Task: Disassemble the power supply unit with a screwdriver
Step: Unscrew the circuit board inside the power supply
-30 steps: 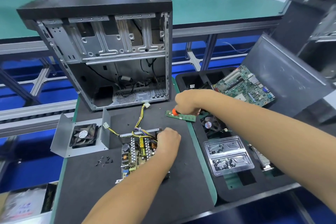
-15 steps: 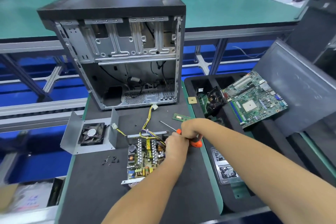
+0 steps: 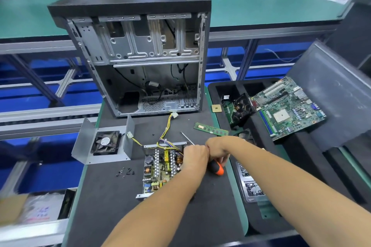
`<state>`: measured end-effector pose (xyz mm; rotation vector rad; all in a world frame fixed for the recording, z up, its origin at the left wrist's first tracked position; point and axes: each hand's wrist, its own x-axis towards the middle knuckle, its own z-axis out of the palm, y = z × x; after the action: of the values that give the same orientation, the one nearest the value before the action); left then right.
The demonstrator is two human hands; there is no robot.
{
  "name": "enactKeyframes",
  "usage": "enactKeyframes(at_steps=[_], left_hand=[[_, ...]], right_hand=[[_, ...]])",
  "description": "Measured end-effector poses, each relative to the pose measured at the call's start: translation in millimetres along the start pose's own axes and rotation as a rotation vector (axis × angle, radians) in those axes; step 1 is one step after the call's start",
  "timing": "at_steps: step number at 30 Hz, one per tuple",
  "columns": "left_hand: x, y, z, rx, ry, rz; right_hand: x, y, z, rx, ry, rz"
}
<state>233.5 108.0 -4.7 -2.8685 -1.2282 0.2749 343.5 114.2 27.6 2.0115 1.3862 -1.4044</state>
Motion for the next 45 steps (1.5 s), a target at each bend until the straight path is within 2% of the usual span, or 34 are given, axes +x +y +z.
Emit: enactKeyframes(at_steps=[9, 19, 22, 24, 27, 28, 30, 33, 36, 40, 45], left_hand=[[3.4, -0.9, 3.6, -0.015, -0.004, -0.017], [1.6, -8.0, -10.3, -0.016, -0.098, -0.011], [-13.2, -21.5, -20.7, 0.025, -0.044, 0.100], [-29.6, -41.2, -32.3, 0.116, 0.072, 0.289], [-42.6, -73.3, -34.9, 0.203, 0.340, 0.532], [-43.2, -80.8, -36.6, 0.188, 0.391, 0.532], [-39.4, -90.1, -41.6, 0.103, 0.423, 0.387], [-30.0, -98.3, -43.4, -0.117, 0.318, 0.110], [-27.0, -103.4, -36.1, -0.169, 0.224, 0.126], [-32.3, -111.3, -21.8, -0.307, 0.101, 0.157], [-34.1, -116.5, -14.4, -0.493, 0.113, 0.165]], right_hand=[[5.6, -0.4, 2.6, 0.026, -0.032, 0.009], [0.5, -6.7, 3.5, -0.003, 0.005, -0.028], [-4.8, -15.5, 4.0, -0.090, 0.054, -0.069], [-5.0, -24.3, 4.4, -0.125, 0.167, -0.106], [-3.2, -41.6, 4.4, -0.095, 0.340, -0.152], [-1.5, -45.5, 5.4, -0.075, 0.358, -0.147], [0.9, -51.7, 9.0, -0.066, 0.400, -0.106], [7.5, -51.3, 17.1, 0.094, 0.438, -0.016], [4.7, -53.1, 21.4, 0.229, 0.467, 0.080], [8.8, -53.0, 26.6, 0.403, 0.487, 0.095], [11.7, -52.1, 32.7, 0.440, 0.553, 0.095]])
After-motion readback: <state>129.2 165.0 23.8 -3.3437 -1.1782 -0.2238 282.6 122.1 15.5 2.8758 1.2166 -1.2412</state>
